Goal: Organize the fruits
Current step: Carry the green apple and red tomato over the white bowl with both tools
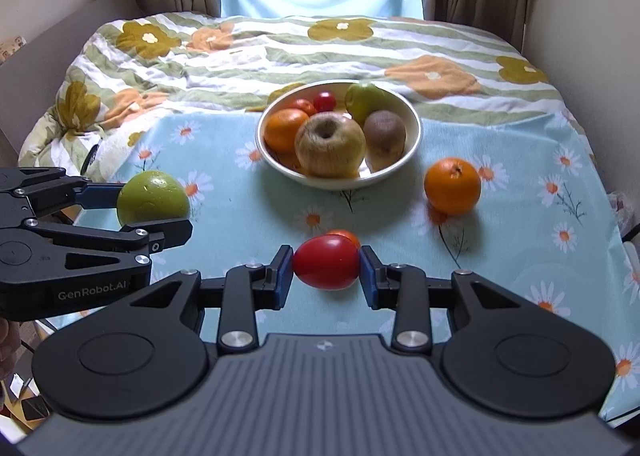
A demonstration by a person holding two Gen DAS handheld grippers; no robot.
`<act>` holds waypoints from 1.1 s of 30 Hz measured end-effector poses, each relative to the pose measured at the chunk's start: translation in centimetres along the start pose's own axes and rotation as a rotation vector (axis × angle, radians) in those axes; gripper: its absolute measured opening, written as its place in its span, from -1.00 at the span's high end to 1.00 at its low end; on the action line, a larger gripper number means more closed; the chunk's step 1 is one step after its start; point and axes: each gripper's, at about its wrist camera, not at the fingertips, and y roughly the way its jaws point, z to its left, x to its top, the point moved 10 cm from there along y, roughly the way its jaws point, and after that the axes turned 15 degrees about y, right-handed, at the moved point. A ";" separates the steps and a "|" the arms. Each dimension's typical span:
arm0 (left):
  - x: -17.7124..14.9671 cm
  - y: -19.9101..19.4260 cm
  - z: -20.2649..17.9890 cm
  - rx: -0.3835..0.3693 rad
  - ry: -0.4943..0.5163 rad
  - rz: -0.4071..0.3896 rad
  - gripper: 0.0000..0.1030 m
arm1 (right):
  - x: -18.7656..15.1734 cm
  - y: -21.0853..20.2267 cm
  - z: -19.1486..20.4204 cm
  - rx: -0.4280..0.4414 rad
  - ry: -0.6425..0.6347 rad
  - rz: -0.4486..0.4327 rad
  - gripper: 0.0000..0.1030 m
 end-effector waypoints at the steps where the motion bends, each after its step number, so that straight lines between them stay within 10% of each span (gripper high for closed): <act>1: 0.5 -0.2 0.2 0.001 0.001 -0.008 -0.16 | 0.4 -0.2 0.1 0.003 0.004 -0.005 0.03; 33: 13.1 13.1 3.0 0.062 -0.085 0.026 -0.16 | 17.1 9.3 -4.1 0.114 -0.077 0.001 0.03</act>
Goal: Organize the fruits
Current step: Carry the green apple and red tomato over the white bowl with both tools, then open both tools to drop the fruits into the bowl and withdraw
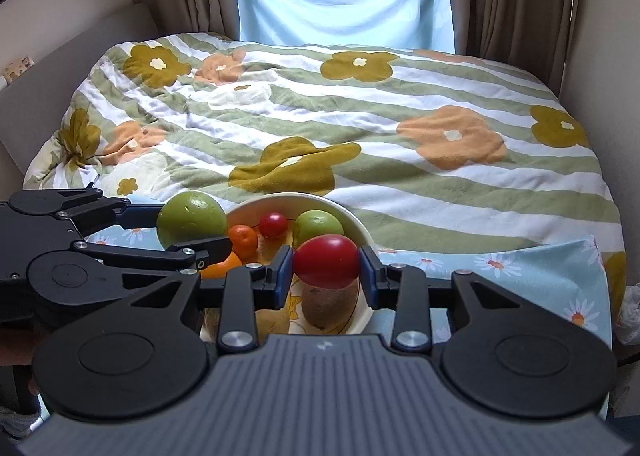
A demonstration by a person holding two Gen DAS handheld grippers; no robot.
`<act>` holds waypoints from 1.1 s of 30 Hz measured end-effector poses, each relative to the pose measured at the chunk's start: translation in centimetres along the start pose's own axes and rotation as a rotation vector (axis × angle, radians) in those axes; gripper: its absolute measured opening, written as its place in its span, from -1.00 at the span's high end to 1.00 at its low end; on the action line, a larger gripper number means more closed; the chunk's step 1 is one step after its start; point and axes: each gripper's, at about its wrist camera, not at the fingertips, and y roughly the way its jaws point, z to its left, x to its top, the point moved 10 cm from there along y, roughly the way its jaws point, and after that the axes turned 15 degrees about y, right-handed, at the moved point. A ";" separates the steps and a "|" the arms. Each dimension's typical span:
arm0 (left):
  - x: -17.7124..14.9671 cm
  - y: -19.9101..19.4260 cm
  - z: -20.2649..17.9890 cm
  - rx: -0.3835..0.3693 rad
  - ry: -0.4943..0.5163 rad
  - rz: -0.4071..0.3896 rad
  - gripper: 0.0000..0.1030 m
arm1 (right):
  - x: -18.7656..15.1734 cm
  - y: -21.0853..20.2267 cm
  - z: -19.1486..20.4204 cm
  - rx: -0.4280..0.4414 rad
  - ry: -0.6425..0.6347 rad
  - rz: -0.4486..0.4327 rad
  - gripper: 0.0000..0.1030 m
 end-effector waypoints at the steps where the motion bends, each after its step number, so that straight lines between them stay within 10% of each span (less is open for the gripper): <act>1: 0.1 0.7 -0.2 -0.004 0.000 0.008 -0.16 | 0.1 0.4 -0.2 0.002 0.001 0.005 0.03; 21: -0.1 6.3 -1.7 0.020 0.054 0.103 -0.18 | 0.7 5.2 -2.6 0.016 0.020 0.063 0.03; 25: 0.4 5.7 -1.4 0.042 0.061 0.065 -0.90 | 1.0 5.5 -2.6 0.018 0.022 0.056 0.03; 33: -0.7 3.2 -0.6 0.072 0.073 0.049 -0.90 | 1.4 5.4 -2.4 0.020 0.032 0.046 0.03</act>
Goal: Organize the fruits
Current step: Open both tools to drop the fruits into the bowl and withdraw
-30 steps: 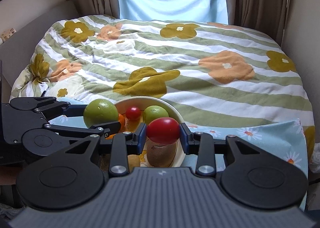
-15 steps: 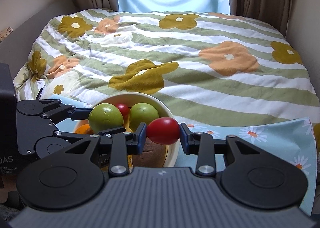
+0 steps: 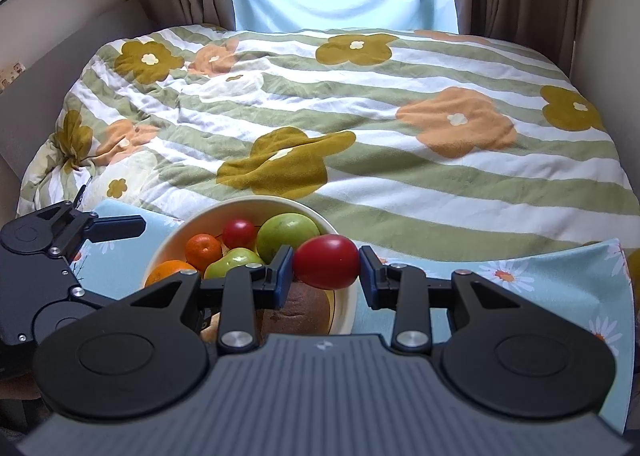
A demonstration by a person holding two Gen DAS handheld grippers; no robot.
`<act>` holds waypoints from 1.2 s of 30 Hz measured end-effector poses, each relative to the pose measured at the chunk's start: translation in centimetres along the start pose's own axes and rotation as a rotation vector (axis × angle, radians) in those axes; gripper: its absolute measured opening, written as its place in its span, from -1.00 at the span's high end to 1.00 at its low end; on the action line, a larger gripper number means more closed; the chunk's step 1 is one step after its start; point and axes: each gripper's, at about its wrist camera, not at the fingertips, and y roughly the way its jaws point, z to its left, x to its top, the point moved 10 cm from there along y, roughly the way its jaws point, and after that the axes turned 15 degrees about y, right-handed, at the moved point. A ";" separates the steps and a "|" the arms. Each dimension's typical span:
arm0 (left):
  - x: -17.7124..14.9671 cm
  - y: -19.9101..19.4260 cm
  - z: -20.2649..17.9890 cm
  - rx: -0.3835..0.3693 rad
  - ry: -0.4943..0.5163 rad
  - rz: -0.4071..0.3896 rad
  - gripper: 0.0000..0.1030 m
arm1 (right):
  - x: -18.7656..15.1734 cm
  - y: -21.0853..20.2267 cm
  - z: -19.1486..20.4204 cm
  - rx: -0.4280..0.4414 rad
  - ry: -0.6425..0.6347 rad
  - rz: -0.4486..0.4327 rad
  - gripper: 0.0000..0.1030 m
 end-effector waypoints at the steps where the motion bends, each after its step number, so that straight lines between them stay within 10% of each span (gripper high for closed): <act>1: -0.3 -0.3 0.1 0.003 -0.004 0.001 -0.90 | 0.0 0.1 0.0 0.001 0.000 0.001 0.03; 22: -2.7 -3.9 3.5 0.057 -0.149 -0.008 -0.90 | -1.4 4.1 0.9 0.010 -0.058 0.041 0.01; 28: -2.8 -4.1 3.4 0.057 -0.154 -0.008 -0.90 | -1.5 3.4 0.8 0.027 -0.042 0.018 -0.66; 36: -2.6 -5.4 3.5 0.063 -0.162 -0.029 -0.90 | -1.6 1.7 0.8 0.026 -0.040 -0.002 -0.68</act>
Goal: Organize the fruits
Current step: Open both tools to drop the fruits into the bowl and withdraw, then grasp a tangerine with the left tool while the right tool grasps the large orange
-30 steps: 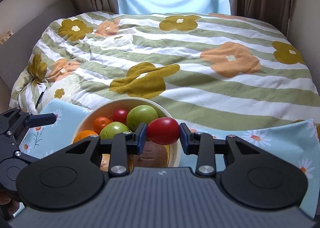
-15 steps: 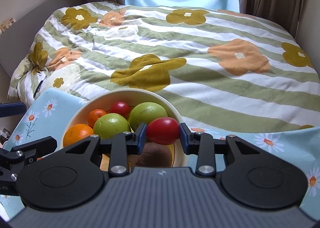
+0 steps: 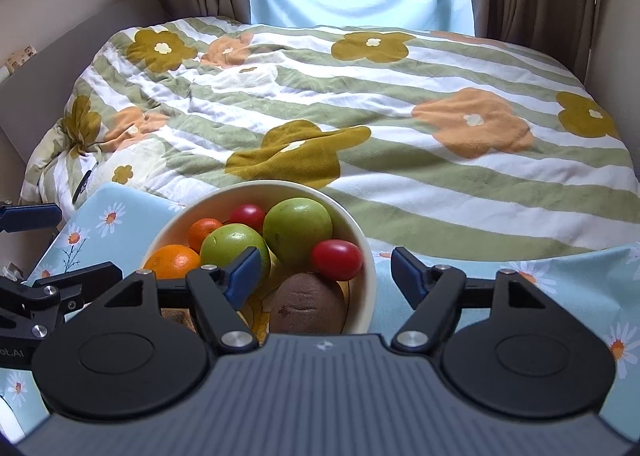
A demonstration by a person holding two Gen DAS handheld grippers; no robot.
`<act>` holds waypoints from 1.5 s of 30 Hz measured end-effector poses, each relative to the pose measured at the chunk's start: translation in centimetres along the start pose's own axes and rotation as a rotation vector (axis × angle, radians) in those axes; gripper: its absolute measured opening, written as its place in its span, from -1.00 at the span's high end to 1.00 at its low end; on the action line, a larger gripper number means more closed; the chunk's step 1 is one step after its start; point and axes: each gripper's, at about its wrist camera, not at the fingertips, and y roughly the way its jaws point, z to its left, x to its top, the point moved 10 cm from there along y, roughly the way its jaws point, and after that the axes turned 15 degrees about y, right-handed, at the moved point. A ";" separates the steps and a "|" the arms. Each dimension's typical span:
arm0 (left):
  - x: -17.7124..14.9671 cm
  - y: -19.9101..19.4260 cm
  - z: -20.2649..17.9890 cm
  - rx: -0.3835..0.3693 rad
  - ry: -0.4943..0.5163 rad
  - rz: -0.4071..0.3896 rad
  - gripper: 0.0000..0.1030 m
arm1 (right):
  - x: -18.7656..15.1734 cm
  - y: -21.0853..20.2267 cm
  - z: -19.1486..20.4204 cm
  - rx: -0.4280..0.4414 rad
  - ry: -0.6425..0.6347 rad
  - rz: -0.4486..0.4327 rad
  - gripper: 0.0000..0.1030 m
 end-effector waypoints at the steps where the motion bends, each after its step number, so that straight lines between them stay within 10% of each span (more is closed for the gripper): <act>1: 0.1 -0.4 0.0 0.003 -0.001 -0.006 -0.90 | 0.0 -0.3 0.1 0.000 0.001 -0.005 -0.68; 28: -3.7 -14.9 0.9 0.030 -0.010 -0.153 -0.93 | -6.3 -19.9 3.9 -0.103 0.084 -0.209 -0.99; 45: -6.6 -14.2 -6.5 0.039 -0.072 -0.064 -0.93 | -9.7 -20.8 -3.4 -0.131 0.017 -0.125 -1.00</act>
